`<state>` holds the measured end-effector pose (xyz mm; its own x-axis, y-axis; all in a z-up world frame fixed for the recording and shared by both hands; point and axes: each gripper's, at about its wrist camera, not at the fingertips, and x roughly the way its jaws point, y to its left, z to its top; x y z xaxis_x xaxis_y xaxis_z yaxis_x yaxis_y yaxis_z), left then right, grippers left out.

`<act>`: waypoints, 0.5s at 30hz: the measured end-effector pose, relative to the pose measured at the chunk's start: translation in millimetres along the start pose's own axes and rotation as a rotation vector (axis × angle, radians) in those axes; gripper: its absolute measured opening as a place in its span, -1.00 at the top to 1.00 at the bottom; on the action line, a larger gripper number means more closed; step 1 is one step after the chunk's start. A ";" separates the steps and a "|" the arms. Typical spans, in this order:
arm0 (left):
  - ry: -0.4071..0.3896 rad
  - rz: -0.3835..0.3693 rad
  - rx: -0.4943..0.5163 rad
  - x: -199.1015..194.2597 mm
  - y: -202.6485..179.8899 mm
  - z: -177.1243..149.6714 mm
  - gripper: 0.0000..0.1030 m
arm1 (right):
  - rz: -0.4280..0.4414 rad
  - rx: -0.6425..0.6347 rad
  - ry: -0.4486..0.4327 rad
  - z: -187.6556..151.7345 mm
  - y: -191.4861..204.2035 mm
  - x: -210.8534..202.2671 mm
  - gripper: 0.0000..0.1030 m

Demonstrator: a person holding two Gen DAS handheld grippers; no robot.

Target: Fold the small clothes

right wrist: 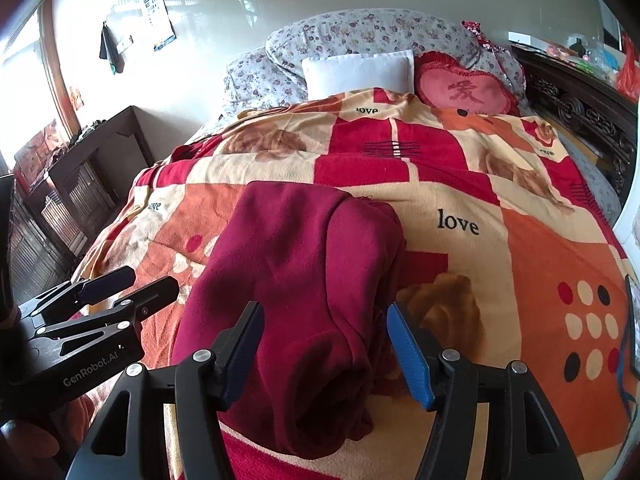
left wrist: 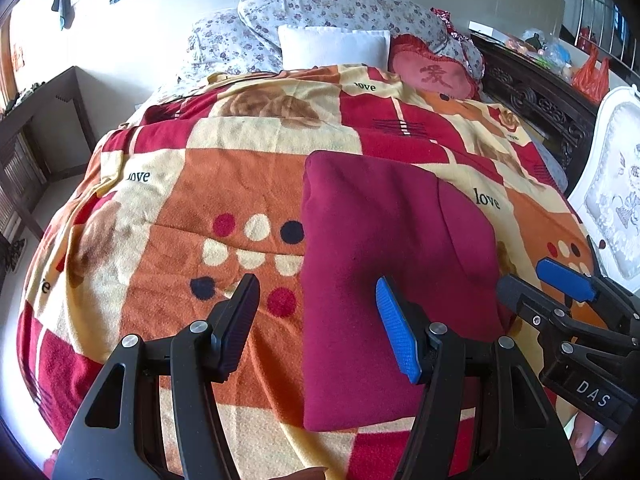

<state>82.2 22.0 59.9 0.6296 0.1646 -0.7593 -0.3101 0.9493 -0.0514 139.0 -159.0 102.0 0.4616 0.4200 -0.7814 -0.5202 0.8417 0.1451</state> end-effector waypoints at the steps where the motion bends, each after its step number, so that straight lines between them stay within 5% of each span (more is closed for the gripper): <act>1: 0.001 0.001 0.003 0.6 -0.2 -0.4 -0.18 | 0.000 0.000 0.001 0.0 -0.2 0.1 -0.20; 15: 0.007 0.006 0.005 2.7 1.2 -2.5 -0.18 | -0.005 0.010 0.019 -1.3 0.4 5.7 -0.20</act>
<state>81.8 23.0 56.2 0.6226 0.1680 -0.7643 -0.3103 0.9496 -0.0441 140.5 -156.7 96.8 0.4507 0.4090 -0.7934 -0.5102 0.8474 0.1470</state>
